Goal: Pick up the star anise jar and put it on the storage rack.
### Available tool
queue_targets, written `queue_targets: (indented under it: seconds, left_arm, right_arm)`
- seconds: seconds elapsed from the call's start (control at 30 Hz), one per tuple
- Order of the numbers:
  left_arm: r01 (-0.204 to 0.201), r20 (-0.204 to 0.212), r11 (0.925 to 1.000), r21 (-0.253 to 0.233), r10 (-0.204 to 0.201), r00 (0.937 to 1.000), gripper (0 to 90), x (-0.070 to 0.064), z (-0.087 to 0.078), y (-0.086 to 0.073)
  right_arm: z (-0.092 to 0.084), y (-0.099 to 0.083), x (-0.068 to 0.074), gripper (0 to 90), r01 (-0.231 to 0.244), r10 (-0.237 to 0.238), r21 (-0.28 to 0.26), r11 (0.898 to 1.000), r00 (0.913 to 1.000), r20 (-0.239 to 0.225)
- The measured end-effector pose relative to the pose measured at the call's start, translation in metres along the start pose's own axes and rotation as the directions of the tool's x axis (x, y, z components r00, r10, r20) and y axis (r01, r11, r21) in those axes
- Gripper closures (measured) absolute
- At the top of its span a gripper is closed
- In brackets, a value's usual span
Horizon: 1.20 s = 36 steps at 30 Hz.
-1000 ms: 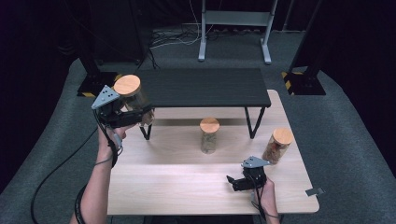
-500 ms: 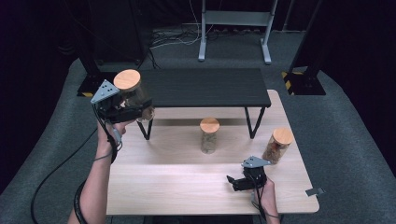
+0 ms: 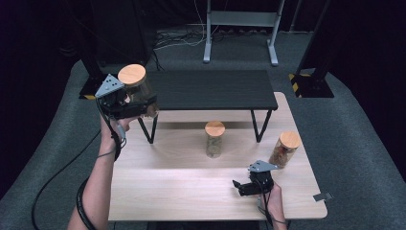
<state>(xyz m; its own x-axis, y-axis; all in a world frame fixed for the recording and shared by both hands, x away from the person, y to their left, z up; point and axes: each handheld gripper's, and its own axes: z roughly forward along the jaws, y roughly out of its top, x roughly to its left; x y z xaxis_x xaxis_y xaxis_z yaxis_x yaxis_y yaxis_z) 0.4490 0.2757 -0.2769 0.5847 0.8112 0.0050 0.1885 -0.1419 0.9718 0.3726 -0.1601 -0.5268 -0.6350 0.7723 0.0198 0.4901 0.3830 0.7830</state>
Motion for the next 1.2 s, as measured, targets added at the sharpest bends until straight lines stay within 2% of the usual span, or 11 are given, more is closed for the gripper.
queue_targets:
  seconds: [0.7,1.2]
  left_arm:
    - [-0.015,-0.022,0.998,0.061,0.016,0.9996,24.8,0.011,0.026,0.008]
    - [0.002,-0.03,0.9973,0.074,0.0,0.9996,24.8,0.019,0.039,0.012]
  right_arm:
    - [0.0,0.0,0.0,1.8,-0.001,0.001,-0.005,1.0,1.0,0.0]
    - [0.0,0.0,0.0,1.8,0.0,0.0,-0.001,1.0,1.0,0.004]
